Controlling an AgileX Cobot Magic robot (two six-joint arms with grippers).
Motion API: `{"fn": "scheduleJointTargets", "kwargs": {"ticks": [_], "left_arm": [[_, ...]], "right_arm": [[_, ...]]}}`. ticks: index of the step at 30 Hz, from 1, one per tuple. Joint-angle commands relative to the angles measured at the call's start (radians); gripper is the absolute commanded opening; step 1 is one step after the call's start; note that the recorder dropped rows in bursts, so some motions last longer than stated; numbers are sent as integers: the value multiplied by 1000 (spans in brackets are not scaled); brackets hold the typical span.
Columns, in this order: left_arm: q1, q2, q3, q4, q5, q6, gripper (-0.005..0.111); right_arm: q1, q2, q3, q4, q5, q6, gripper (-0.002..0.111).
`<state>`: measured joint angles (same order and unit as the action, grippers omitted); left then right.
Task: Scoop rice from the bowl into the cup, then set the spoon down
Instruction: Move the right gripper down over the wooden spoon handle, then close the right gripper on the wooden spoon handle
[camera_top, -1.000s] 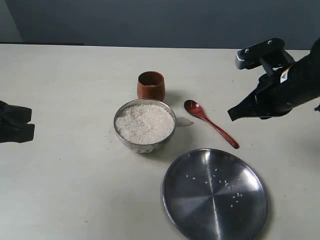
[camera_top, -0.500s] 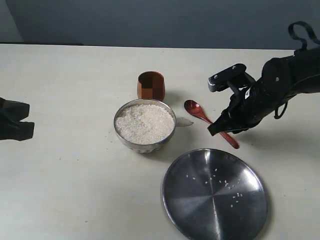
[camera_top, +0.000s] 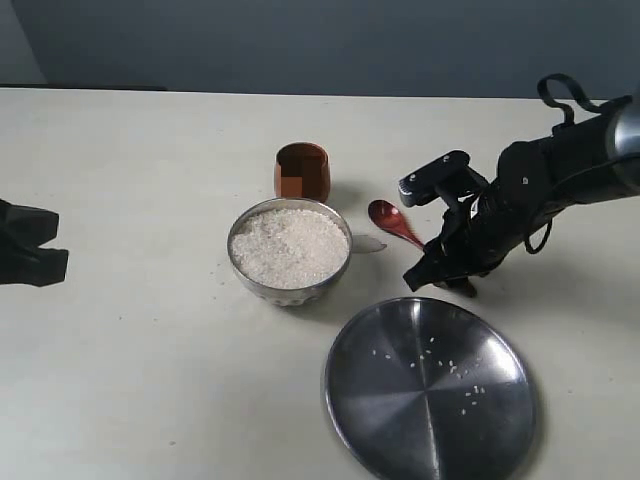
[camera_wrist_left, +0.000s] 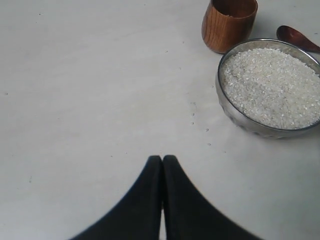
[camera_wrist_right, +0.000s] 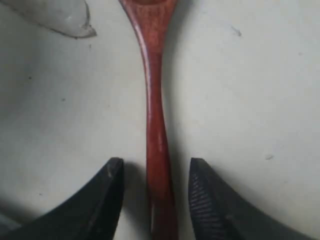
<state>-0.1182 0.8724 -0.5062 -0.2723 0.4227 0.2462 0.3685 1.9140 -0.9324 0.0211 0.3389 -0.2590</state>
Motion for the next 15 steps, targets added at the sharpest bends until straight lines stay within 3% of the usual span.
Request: {"fn": "scheduleJointTargets", "kwargs": {"ticks": [1,7,15], "left_arm": [[-3,1,-1,5,9,1,0],[-3,1,-1,5,9,1,0],[-3,1,-1,5,15,1,0]], "right_arm": [[0,9,-3,-21,32,1,42],[0,-16,2,-21,8,79,42],[0,-174,205,-72,-346,122,42]]}}
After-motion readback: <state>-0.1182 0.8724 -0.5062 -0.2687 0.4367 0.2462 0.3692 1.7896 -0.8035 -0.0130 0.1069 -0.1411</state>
